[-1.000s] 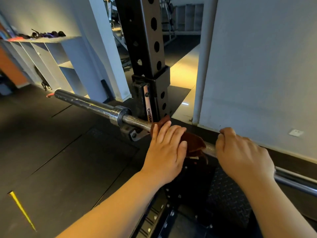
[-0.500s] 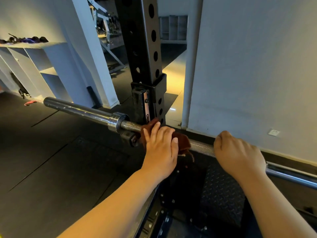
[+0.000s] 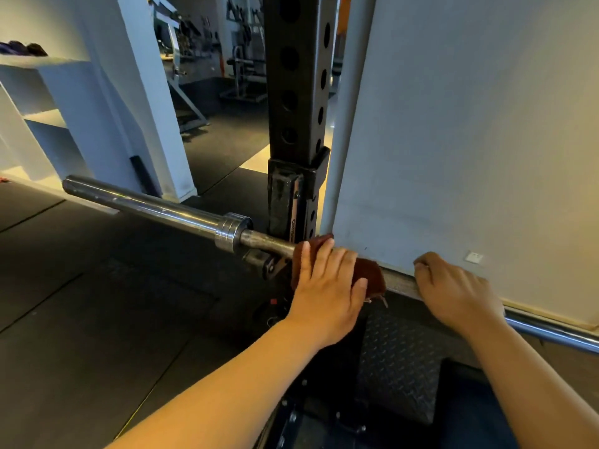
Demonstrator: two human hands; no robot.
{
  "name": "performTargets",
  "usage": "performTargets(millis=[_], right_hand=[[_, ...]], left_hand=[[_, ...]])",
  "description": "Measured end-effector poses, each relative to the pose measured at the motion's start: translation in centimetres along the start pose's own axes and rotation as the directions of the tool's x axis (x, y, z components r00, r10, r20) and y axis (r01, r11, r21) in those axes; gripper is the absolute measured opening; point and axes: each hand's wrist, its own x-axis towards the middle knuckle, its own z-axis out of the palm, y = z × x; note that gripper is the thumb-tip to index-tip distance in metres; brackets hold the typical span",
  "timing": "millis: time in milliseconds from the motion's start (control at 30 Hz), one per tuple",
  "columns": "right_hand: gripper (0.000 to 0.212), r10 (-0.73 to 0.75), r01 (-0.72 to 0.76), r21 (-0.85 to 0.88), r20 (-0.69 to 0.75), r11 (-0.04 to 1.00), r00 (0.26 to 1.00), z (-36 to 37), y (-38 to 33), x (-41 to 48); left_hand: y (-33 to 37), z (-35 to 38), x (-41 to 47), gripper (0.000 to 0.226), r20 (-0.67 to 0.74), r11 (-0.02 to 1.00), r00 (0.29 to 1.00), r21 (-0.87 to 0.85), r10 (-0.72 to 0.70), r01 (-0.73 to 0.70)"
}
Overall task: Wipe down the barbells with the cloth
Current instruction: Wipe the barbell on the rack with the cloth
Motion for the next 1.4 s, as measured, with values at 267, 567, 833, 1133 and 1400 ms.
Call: performTargets(millis=[267, 567, 833, 1133, 1400], right_hand=[[0.033, 0.03, -0.03, -0.027, -0.01, 0.999, 0.999, 0.1, -0.3, 0.1], [0.032, 0.041, -0.042, -0.034, -0.013, 0.999, 0.999, 0.4, -0.2, 0.3], [0.033, 0.032, -0.032, -0.009, -0.032, 0.999, 0.999, 0.6, -0.2, 0.3], [0.038, 0.001, 0.0, 0.018, -0.083, 1.0, 0.997, 0.7, 0.3, 0.1], [0.033, -0.009, 0.033, 0.14, -0.166, 0.99, 0.986, 1.3, 1.6, 0.0]], left_hand=[[-1.7, -0.7, 0.5, 0.076, -0.096, 0.969, 0.964, -0.026, -0.248, 0.247], [-3.4, 0.4, -0.3, 0.064, -0.144, 0.994, 0.985, 0.022, -0.1, 0.104], [1.3, 1.1, 0.3, 0.068, -0.081, 0.991, 0.989, -0.061, -0.127, 0.122], [-0.5, 0.8, 1.4, 0.048, -0.202, 0.954, 0.939, 0.058, -0.278, 0.295], [6.6, 2.5, 0.7, 0.046, -0.128, 0.999, 0.991, 0.047, 0.027, -0.021]])
